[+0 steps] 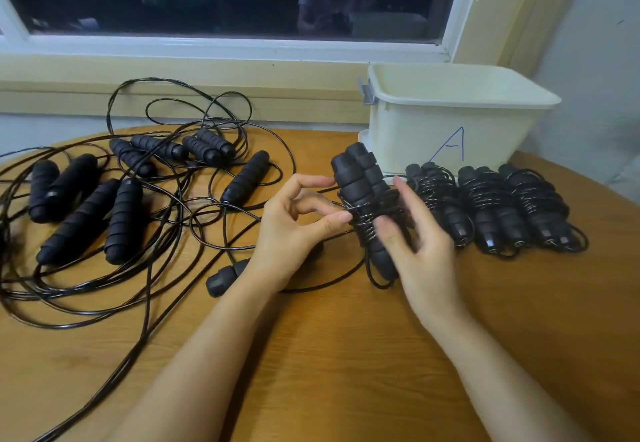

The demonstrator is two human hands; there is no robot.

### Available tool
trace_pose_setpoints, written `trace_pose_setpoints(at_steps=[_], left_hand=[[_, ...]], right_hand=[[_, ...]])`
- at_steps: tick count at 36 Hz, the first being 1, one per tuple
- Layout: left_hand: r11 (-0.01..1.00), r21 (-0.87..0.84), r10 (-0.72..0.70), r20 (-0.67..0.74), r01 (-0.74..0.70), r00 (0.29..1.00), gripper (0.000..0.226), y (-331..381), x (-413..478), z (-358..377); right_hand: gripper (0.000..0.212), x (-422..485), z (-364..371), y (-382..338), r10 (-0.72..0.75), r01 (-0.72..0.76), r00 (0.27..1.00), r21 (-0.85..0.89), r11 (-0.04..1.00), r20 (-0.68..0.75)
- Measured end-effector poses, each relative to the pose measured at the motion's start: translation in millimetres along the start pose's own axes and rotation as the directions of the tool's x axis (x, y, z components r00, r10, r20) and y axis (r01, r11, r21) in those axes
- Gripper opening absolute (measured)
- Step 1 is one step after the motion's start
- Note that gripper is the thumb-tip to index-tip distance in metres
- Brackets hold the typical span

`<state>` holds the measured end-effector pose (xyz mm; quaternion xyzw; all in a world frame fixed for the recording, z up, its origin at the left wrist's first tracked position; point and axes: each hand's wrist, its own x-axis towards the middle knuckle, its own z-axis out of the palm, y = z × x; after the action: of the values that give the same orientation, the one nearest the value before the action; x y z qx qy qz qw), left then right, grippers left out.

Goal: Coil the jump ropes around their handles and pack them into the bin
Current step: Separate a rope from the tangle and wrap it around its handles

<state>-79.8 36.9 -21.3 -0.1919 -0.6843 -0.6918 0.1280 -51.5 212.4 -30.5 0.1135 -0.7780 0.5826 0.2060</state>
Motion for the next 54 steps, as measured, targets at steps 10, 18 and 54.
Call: trace_pose_setpoints(at_steps=[10,18,54], left_hand=[[0.999,0.044,-0.003,0.026,0.001,1.0,0.039,5,-2,5],[0.996,0.078,-0.038,0.024,0.036,0.999,0.032,1,0,3],[0.984,0.056,-0.171,0.019,0.17,0.985,0.041,4,0,1]], right_hand=[[0.073,0,4,11,-0.222,0.192,0.974,-0.33,0.924,-0.055],[0.069,-2,4,7,-0.183,0.171,0.98,-0.139,0.975,-0.079],[0.071,-1,4,-3,0.063,-0.087,0.989,0.177,0.98,0.137]])
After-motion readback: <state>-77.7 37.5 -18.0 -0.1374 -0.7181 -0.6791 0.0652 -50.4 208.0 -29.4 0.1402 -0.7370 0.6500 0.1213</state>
